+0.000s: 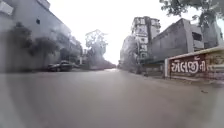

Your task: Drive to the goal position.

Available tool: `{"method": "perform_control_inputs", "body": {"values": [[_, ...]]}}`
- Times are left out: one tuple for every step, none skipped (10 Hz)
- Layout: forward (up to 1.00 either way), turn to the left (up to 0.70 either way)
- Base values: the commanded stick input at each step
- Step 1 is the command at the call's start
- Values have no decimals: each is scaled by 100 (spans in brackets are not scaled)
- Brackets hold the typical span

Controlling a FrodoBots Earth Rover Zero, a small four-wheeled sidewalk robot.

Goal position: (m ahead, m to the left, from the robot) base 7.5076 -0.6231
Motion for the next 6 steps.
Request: {"method": "perform_control_inputs", "body": {"values": [[100, 6], [100, 6], [100, 6], [100, 6], [100, 6], [100, 6]]}}
